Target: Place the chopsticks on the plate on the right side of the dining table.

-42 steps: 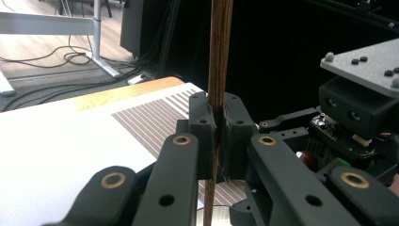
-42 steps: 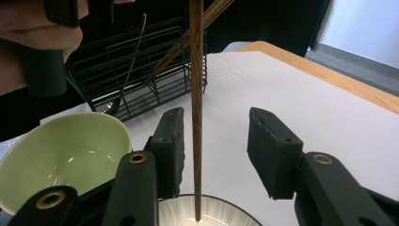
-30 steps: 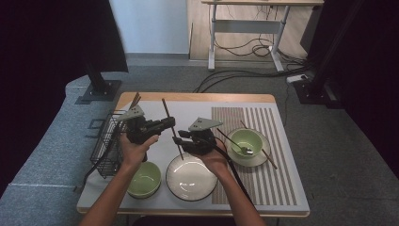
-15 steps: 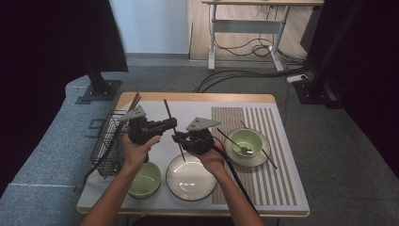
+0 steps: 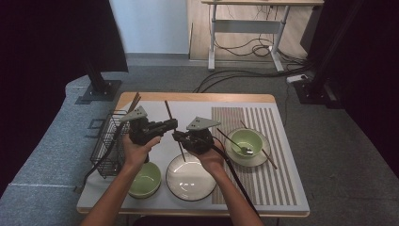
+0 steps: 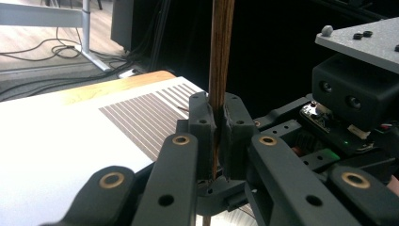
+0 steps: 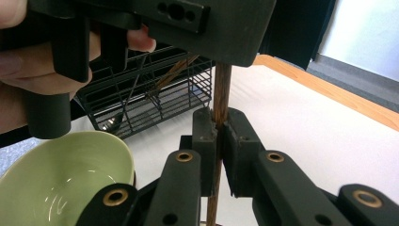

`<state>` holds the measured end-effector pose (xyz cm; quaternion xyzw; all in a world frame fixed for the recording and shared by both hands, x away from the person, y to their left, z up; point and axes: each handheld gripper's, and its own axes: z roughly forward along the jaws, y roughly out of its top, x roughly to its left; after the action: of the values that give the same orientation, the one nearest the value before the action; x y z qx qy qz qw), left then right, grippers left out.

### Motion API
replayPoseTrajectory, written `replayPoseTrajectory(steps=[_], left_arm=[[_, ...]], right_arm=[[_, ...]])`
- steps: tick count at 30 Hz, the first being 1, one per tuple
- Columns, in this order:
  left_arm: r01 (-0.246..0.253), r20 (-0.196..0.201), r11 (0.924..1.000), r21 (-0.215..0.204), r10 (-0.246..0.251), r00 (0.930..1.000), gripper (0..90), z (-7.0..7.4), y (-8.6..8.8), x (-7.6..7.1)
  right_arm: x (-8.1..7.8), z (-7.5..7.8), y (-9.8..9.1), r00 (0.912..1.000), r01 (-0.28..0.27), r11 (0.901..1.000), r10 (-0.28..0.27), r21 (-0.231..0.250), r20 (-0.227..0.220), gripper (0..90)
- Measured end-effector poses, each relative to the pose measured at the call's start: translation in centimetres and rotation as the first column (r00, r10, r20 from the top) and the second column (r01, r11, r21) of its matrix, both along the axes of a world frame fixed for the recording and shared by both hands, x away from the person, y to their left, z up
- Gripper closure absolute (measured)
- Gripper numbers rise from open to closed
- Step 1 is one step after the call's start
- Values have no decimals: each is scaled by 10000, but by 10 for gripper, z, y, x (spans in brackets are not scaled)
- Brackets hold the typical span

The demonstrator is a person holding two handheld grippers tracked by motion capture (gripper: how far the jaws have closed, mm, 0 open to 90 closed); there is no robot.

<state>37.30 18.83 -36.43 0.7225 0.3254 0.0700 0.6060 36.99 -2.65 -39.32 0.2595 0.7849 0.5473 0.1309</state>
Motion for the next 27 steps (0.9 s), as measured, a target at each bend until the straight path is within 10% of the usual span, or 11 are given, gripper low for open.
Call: replayPoseTrajectory(steps=[11, 27], left_arm=[[-125, 518, 9995, 294, 109, 9986, 610, 5, 8, -4], [255, 478, 9967, 768, -292, 9984, 527, -4, 0, -3]], right_arm=[[3, 4, -15, 9992, 387, 9991, -388, 164, 54, 845], [5, 30, -40, 9915, 1151, 9909, -1189, 699, 525, 844]])
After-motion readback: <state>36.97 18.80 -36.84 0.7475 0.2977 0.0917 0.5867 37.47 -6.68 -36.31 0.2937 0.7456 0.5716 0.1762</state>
